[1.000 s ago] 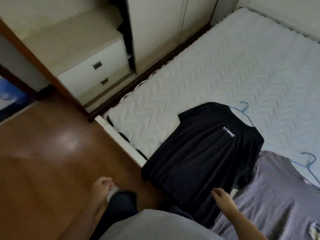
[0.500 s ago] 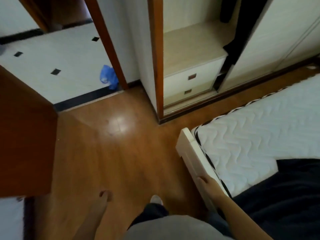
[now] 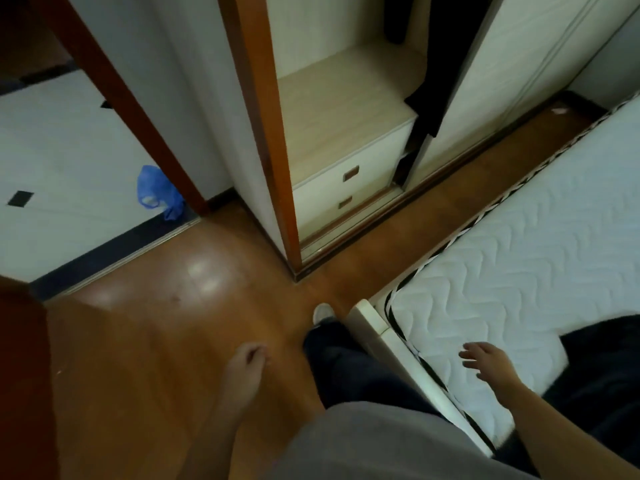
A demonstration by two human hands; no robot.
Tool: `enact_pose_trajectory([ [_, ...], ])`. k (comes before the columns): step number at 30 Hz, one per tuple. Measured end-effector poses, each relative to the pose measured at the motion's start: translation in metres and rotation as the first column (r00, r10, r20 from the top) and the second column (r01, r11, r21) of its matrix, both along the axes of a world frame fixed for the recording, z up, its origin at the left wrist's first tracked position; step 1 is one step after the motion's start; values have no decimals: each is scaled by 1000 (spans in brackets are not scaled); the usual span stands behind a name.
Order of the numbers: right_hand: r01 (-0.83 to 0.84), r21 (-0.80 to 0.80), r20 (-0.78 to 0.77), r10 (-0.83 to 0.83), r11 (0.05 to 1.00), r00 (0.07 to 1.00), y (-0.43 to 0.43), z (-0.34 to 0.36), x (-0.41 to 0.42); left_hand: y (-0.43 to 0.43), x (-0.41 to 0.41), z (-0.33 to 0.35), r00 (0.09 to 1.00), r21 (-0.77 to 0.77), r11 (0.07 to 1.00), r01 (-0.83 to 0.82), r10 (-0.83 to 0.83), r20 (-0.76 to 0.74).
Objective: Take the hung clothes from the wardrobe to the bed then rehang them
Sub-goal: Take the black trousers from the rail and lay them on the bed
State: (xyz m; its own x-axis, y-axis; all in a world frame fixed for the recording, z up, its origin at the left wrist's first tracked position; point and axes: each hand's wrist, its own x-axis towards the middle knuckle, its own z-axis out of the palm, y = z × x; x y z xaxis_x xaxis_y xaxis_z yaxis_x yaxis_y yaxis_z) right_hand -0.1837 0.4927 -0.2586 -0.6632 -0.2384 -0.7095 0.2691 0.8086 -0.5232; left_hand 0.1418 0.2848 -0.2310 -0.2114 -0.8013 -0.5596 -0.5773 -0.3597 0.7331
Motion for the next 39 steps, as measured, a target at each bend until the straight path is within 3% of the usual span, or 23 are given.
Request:
enact_pose_trajectory([
  [6, 77, 123, 110, -91, 989, 990, -65, 6, -65, -115, -115, 40, 933, -54, 932, 358, -355, 58],
  [11, 62, 74, 87, -69, 995, 994, -133, 18, -98, -183, -190, 77, 814, -145, 801, 581, -569, 121],
  [17, 159, -54, 63, -156, 986, 986, -188, 34, -104, -225, -236, 94, 765, -171, 750, 639, -642, 43],
  [21, 219, -184, -50, -232, 958, 972, -204, 59, -115, -252, -274, 101, 718, -203, 708, 677, -695, -28],
  [25, 119, -263, -204, -176, 957, 963, -243, 93, -150, -278, -320, 122, 709, -307, 708, 636, -693, -129],
  [30, -156, -339, -434, -7, 928, 901, -328, 156, -232, -319, -379, 160, 766, -416, 782, 464, -590, -256],
  [39, -579, -424, -711, 141, 696, 689, -455, 303, -401, -407, -514, 230, 841, -617, 786, 31, -354, -409],
])
